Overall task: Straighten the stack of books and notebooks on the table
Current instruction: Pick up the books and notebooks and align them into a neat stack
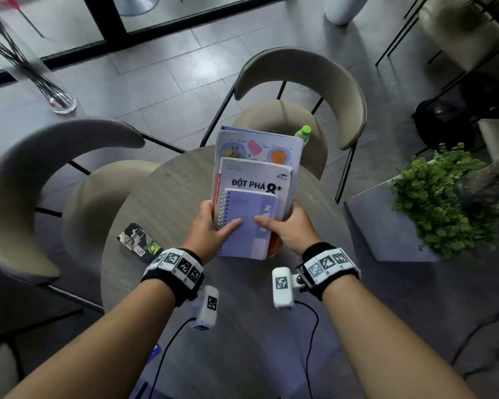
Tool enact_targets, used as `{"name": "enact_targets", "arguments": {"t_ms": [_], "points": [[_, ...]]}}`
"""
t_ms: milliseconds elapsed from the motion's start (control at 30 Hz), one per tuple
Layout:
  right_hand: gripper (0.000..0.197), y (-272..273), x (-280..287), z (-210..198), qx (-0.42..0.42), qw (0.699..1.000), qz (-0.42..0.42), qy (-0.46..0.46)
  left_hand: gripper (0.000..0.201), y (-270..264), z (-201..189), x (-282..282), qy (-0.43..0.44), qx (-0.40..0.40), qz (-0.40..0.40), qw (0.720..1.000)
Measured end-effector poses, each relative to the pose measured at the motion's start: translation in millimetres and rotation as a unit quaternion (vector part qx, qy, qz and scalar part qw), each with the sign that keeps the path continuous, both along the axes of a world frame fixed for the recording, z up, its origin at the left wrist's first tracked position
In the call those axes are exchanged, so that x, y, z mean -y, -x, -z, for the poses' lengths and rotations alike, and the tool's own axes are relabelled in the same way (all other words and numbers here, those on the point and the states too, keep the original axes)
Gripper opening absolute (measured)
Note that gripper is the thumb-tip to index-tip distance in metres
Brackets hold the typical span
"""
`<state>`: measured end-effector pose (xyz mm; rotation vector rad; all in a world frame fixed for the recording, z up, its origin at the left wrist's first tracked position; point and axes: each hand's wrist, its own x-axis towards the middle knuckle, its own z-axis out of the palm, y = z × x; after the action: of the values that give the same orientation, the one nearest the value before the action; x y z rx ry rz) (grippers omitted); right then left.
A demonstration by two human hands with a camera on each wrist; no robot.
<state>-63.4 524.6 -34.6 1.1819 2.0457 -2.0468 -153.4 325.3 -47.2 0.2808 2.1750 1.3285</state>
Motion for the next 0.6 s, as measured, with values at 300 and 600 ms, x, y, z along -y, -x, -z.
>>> {"name": "enact_targets", "arguments": {"t_ms": [300,600], "points": [[0.05,-23.7,2.3,-0.6,0.113,0.99,-0.072,0.054,0.049,-12.2,-5.1,14.2,0.169,0.026,0.088,0.981],[0.052,-49.6,12.8,5.8,0.179,0.981,-0.074,0.028,0.051,-55.0,0.9,18.3,0.245,0.036,0.064,0.967]]}}
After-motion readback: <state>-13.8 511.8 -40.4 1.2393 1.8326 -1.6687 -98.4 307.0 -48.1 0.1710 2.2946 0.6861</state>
